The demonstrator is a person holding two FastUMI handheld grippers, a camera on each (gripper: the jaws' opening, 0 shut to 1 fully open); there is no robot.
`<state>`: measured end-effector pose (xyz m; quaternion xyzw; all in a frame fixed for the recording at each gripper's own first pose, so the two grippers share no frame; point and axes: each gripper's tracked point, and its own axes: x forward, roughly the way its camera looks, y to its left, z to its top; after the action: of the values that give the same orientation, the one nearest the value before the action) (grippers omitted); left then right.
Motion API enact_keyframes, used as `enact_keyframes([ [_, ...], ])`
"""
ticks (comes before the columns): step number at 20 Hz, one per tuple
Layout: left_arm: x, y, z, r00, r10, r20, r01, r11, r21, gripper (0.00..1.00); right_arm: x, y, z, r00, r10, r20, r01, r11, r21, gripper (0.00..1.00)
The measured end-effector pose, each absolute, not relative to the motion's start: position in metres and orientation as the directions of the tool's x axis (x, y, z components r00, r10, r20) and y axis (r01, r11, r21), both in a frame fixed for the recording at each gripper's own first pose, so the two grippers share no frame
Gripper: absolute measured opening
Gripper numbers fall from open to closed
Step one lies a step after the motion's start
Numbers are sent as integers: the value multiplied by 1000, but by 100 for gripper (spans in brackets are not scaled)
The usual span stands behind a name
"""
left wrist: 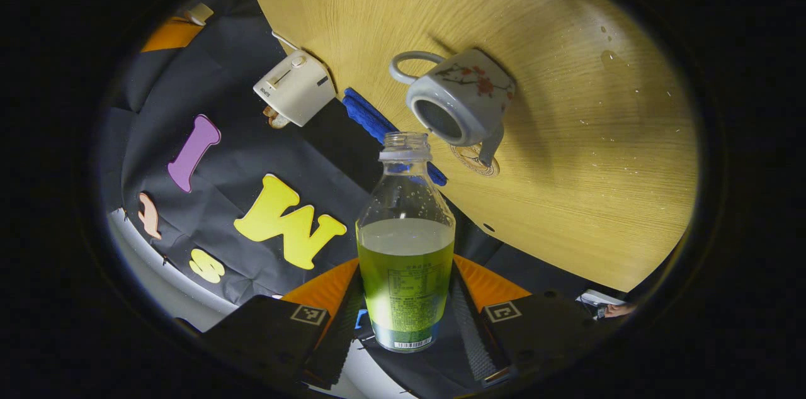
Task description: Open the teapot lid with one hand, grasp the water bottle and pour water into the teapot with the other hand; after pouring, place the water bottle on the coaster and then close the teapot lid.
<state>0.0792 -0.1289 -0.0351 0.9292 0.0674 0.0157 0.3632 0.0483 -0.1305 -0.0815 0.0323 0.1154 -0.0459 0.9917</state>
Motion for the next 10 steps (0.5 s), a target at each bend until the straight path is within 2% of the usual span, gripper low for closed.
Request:
enact_keyframes([
  [10, 78, -132, -32, 994, 109, 10, 73, -726, 684, 76, 51, -130, -86, 967, -81, -242, 95, 995, 43, 0],
])
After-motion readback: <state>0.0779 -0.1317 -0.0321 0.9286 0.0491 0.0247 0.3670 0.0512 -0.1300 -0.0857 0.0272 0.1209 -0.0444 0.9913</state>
